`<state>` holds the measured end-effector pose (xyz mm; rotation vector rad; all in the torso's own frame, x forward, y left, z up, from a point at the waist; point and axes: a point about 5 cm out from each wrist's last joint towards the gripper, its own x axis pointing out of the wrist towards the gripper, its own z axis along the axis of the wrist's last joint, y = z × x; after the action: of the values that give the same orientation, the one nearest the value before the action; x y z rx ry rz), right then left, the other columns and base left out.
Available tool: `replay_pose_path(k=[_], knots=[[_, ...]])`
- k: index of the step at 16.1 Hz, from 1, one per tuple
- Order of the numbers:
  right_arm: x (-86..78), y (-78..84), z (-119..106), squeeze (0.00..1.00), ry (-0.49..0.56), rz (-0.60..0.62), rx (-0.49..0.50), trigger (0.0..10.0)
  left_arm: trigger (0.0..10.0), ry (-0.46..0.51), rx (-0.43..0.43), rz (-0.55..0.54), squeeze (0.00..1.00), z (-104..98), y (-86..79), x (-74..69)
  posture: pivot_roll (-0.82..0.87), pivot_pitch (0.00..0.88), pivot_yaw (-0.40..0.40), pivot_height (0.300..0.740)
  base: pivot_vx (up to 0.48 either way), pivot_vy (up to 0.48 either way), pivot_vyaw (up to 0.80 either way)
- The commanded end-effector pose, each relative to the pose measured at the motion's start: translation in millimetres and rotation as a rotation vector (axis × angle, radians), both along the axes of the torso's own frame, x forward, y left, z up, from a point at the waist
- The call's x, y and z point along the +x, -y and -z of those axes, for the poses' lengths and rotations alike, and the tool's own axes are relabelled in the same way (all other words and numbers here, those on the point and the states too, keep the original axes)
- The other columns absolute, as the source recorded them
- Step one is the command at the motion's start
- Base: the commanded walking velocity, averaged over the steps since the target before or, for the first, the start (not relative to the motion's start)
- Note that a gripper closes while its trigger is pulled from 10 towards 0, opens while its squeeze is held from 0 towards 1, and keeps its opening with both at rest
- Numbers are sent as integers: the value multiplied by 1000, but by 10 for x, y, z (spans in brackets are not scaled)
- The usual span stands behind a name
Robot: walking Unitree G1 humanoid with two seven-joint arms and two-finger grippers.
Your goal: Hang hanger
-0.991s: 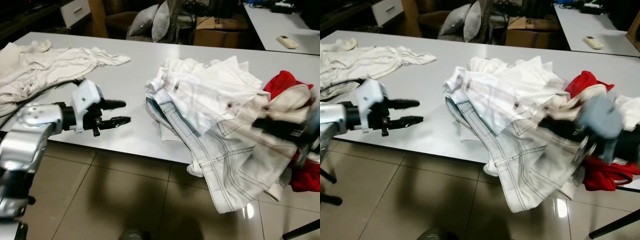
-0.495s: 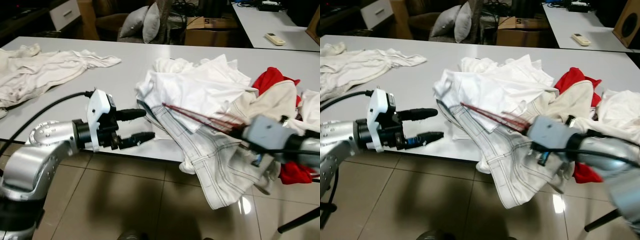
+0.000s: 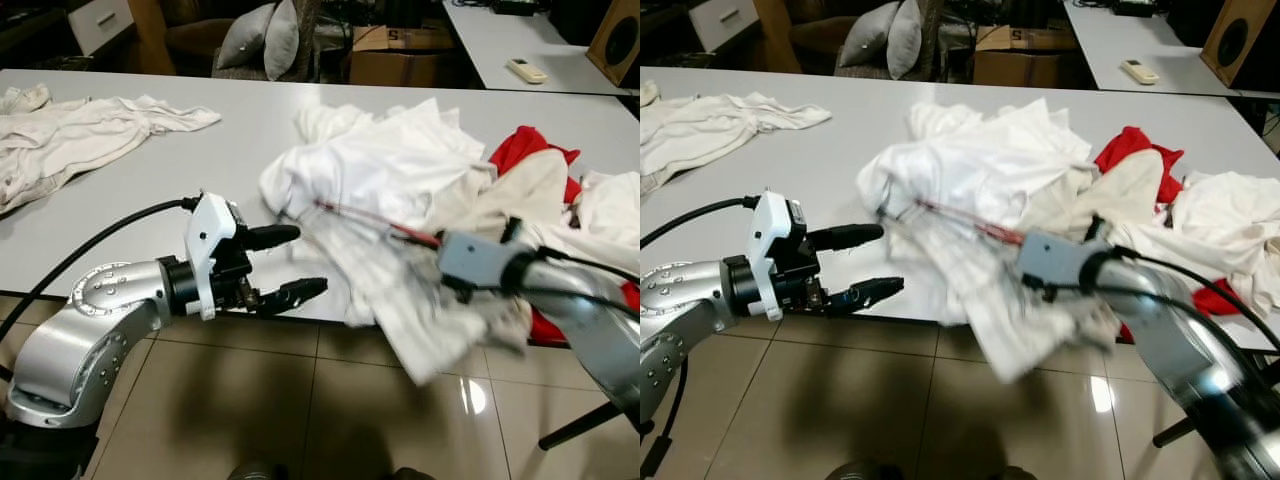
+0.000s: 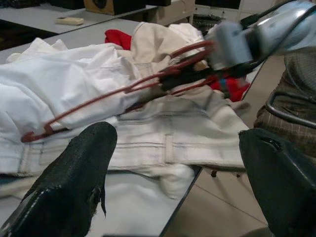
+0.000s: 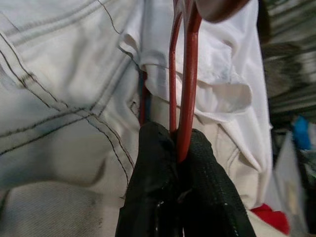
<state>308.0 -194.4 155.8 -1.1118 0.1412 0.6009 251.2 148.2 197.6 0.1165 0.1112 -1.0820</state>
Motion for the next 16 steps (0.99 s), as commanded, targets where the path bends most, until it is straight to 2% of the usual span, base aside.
replay_pose_path(k=[1,4,5,6,7,8,9,10,11,14,15,16], knots=[[59,184,129,0,-18,82,-71,10000,10000,12,6,-11,1000,-21,3,-6,26,70,39,740,0,0,0],[327,356,23,0,72,141,-88,10000,10000,30,3,-43,1000,-37,22,16,32,73,34,740,0,0,0],[353,364,10,0,78,138,-78,10000,10000,31,3,-45,1000,-38,25,16,32,73,34,740,0,0,0],[372,339,-34,0,70,129,-5,10000,10000,31,0,-46,1000,-43,30,9,33,74,33,740,0,0,0],[366,203,-182,0,42,42,250,10000,10000,28,-22,-51,1000,-62,31,-13,31,74,33,740,0,0,0],[303,113,-288,0,24,-35,366,10000,10000,25,-34,-57,1000,-72,23,-21,30,75,34,740,0,0,0],[270,82,-335,0,20,-68,400,10000,10000,25,-37,-59,1000,-76,19,-25,30,75,34,740,0,0,0],[150,13,-474,0,7,-143,458,10000,10000,22,-43,-61,1000,-92,-2,-36,32,72,40,740,0,0,0],[118,1,-506,0,1,-159,467,10000,10000,20,-47,-61,1000,-97,-10,-38,32,70,44,740,0,0,0],[-150,54,-790,0,1,-226,477,10000,10000,26,-73,-64,1000,-168,-18,-44,35,75,49,740,0,0,0],[-260,90,-907,0,7,-230,493,10000,10000,32,-86,-105,1000,-187,-22,-25,33,76,48,740,0,0,0],[-361,120,-1039,0,31,-213,540,10000,10000,50,-54,-175,1000,-173,-35,22,33,76,48,740,0,0,0]])
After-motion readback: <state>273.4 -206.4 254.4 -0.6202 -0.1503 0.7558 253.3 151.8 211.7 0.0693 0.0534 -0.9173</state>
